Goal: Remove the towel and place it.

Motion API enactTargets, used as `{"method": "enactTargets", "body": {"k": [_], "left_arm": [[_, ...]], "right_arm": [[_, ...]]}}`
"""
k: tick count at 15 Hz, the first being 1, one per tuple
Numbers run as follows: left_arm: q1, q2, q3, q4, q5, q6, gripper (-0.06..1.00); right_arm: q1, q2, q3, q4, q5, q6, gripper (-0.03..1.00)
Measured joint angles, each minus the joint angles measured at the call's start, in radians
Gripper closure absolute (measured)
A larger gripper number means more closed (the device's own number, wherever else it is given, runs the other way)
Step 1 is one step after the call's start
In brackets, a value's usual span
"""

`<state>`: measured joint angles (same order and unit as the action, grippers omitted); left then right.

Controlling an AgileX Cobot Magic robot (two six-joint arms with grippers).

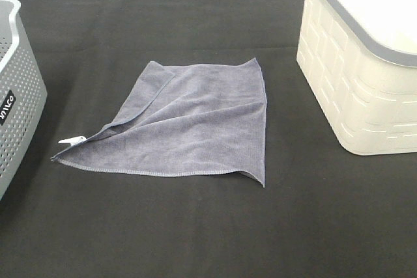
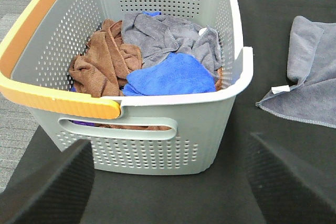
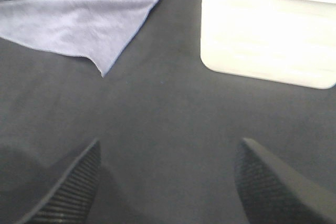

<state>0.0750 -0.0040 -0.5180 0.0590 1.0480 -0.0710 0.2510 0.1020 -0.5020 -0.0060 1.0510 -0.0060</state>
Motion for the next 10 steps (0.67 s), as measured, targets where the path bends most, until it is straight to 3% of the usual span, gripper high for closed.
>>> {"method": "enactTargets", "body": {"k": [10], "left_arm": [[0.000,-0.001,0.005,-0.005,0.000,0.008,0.20]], "right_arm": [[0.000,-0.106,0.000,0.006,0.000,-0.002,0.26]]}}
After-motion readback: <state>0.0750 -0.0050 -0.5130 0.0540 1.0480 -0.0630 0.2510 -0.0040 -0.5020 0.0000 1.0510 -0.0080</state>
